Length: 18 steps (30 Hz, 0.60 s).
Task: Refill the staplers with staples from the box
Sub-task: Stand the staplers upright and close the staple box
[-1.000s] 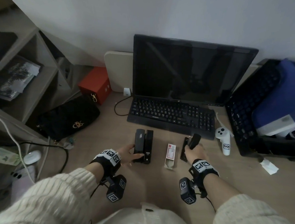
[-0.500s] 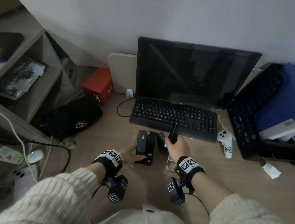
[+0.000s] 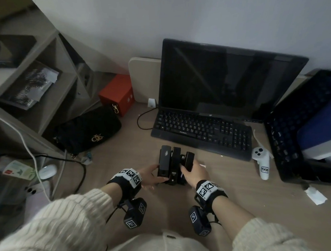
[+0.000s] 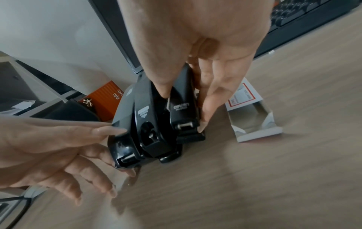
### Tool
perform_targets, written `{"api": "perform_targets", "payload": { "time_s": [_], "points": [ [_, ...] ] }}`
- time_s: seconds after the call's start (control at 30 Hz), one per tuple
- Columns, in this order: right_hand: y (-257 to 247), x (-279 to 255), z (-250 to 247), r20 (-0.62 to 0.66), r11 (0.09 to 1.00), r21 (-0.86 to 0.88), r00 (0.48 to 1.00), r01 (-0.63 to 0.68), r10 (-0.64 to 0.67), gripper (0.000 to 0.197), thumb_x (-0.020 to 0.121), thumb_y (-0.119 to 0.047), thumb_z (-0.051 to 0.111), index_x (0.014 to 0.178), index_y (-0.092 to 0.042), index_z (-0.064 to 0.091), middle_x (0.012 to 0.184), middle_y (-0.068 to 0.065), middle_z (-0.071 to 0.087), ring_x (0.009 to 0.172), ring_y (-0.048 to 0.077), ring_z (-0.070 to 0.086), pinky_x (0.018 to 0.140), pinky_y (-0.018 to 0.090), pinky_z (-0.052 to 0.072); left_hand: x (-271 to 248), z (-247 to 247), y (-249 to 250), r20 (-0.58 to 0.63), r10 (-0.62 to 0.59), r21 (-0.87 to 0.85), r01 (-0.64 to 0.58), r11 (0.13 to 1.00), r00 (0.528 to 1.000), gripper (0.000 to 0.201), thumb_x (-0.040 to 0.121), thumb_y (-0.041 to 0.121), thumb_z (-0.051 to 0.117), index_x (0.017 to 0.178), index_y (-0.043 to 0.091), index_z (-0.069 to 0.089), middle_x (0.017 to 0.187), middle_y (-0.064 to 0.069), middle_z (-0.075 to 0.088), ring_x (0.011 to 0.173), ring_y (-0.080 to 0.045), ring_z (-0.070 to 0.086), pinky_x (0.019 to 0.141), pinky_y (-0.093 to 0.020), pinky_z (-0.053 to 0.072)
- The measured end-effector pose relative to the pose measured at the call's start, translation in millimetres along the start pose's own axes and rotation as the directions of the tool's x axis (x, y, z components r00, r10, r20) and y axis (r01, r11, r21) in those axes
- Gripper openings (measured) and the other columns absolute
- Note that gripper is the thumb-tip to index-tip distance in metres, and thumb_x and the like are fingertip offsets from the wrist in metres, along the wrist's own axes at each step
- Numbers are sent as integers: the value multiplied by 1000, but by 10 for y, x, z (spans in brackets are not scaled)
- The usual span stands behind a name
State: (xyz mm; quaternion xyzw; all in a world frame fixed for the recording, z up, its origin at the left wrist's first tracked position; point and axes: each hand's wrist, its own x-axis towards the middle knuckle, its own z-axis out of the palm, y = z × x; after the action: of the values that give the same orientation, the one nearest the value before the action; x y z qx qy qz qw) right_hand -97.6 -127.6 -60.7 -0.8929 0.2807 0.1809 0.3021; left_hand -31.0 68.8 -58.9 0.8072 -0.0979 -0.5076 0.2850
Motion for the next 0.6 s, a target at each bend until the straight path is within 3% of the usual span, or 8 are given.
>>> {"api": "perform_targets", "payload": {
  "time_s": [0.1,0.23,0.37,0.47,0.6],
  "points": [
    [40,62,70,81,1000,2,996,-28,28,49,89,-63,37,114,-22,47,97,5,69,80,24,70,77,43,58,-17,-11,11,11,5,3,-5,1000,1000,77,89,52,63,153,34,24,100,-2,72,82,-13,72,57,-24,54],
    [30,81,38,130,999,-45,991,-29,35,40,96,-54,32,109,-20,50,93,4,68,74,22,71,78,43,57,-45,-38,31,32,4,-14,-3,1000,999,76,90,48,65,152,34,23,108,-6,72,87,-15,71,63,-26,56],
    [5,24,-23,185,997,-68,982,-31,43,39,99,-50,27,113,-20,48,86,0,68,62,16,71,76,36,57,-37,-67,14,72,-23,-34,26,999,997,88,87,35,74,155,34,19,117,-10,70,92,-18,70,63,-26,54],
    [3,22,-38,189,999,-29,982,-18,23,40,100,-48,28,116,-20,50,94,1,69,60,15,70,71,33,57,-31,-71,18,51,-27,-38,29,999,998,93,85,24,77,155,32,17,121,-13,69,94,-19,69,62,-25,54],
    [32,32,50,180,1000,21,984,-16,12,41,97,-52,30,99,-20,56,96,4,68,69,21,71,78,42,57,-28,-28,23,44,-23,-44,25,999,999,95,85,17,77,155,30,15,120,-18,68,101,-26,70,61,-23,55]
  ]
}}
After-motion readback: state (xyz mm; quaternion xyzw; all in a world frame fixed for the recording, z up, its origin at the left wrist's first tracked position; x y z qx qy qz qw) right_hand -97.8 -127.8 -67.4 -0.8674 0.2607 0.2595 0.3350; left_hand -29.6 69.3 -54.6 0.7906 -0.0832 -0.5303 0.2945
